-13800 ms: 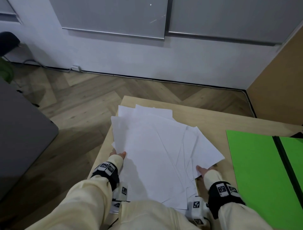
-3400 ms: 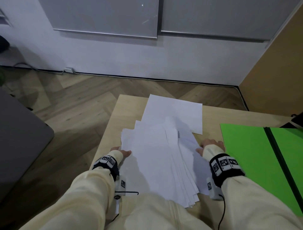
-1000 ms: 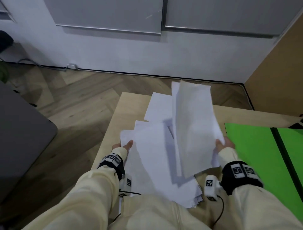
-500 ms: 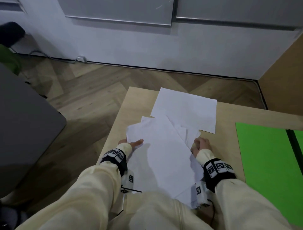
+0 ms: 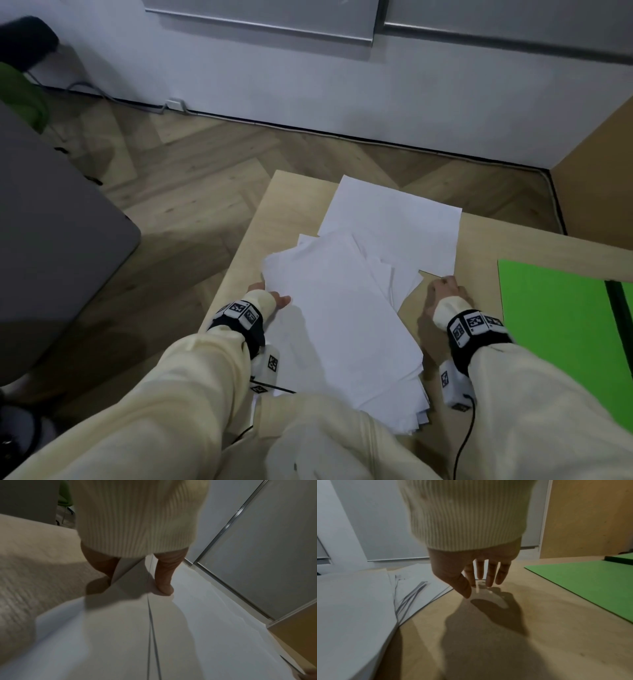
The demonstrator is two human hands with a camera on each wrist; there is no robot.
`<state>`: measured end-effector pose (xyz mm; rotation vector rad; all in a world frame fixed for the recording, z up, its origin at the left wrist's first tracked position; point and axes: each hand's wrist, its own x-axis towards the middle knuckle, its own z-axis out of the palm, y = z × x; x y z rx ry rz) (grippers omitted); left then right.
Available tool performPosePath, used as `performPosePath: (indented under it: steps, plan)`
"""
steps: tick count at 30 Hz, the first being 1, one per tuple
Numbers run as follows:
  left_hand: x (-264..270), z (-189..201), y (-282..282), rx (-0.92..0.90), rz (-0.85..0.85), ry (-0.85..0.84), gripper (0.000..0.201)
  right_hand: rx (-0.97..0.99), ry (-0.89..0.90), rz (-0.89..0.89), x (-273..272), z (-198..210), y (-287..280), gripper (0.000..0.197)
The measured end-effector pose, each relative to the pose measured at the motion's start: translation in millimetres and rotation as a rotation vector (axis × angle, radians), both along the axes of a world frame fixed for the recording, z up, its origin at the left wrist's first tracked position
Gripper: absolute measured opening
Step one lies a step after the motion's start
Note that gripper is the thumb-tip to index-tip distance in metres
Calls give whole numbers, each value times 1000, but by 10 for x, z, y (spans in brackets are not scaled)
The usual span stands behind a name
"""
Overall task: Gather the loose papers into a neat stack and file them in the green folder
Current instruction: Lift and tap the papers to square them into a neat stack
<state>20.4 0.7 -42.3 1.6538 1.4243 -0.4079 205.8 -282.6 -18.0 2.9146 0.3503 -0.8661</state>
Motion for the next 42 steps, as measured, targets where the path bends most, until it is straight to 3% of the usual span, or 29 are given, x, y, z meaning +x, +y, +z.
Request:
performPosePath:
  steps: [7,11,14,18,22,26,29,32,35,37,38,41,42]
  plan:
    - [-58,-350,136,23,-130,91,97,21,17,-19,32,-38,-4,87]
    - [-35,-265,113,4,-195,148,98,-5,-77,-11,-83,-101,41,65]
    - [-40,-178,96,113,-206,142,77,17,-112,-85,-140,-114,23,41]
    - [-10,-168,155,171,-299,176,74,132,-120,-59,-300,-164,-82,37]
    - [44,-104,193,206,-310,173,69,116,-18,-54,-564,-122,-111,57]
    - [120,-55,220,168,-300,161,70,74,67,-31,-740,-111,-65,31]
    - [101,-117,191,91,-255,122,78,151,82,-80,-635,-44,-115,28]
    - [52,-195,150,47,-189,83,86,220,-62,-224,-368,-23,-310,35]
    - [-10,-197,115,47,-338,146,95,120,39,-214,-235,-72,-533,64]
    - [-28,-186,121,72,-355,148,86,53,68,-223,-203,-91,-592,70]
    - [-35,-203,123,41,-377,159,82,24,54,-235,-201,-97,-589,65]
    - [-26,-343,157,10,-386,132,83,-9,98,-321,-224,-87,-526,14]
    - [-13,-485,189,3,-368,112,85,26,76,-369,-218,-138,-504,8]
